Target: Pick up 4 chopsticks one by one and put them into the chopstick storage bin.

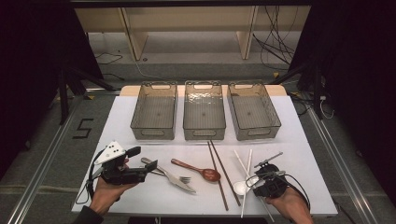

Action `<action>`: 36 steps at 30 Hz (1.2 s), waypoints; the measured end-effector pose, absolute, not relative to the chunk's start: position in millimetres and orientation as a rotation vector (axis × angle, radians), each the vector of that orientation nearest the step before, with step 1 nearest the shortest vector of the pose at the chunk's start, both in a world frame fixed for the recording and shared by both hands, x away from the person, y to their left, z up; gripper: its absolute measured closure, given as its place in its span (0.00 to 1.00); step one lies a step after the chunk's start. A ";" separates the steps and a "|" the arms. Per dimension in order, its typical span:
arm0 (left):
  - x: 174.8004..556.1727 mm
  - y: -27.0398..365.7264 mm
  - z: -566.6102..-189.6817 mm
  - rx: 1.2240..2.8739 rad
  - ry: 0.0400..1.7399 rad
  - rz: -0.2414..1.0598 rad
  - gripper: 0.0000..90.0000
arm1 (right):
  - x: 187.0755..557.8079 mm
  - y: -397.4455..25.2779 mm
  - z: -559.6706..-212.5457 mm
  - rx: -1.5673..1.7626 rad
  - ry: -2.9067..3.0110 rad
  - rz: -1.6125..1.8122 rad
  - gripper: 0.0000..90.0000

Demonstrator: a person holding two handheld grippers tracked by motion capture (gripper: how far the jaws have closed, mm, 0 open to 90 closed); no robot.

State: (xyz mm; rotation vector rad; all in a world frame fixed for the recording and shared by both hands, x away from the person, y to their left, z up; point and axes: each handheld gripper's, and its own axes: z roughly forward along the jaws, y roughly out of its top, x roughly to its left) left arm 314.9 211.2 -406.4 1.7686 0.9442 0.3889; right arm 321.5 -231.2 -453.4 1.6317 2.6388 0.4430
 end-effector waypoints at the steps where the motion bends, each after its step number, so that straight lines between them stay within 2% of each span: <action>1: 315.0 211.1 -406.5 1.768 0.945 0.389 0.17 | 321.4 -230.7 -452.9 1.637 2.644 0.440 0.94; 21: 316.2 211.1 -407.2 1.773 0.950 0.382 0.17 | 316.5 -225.1 -440.1 1.414 2.706 0.461 0.96; 36: 322.8 200.6 -405.0 1.901 0.897 0.325 0.17 | 323.6 -183.3 -406.9 1.007 2.802 0.504 0.96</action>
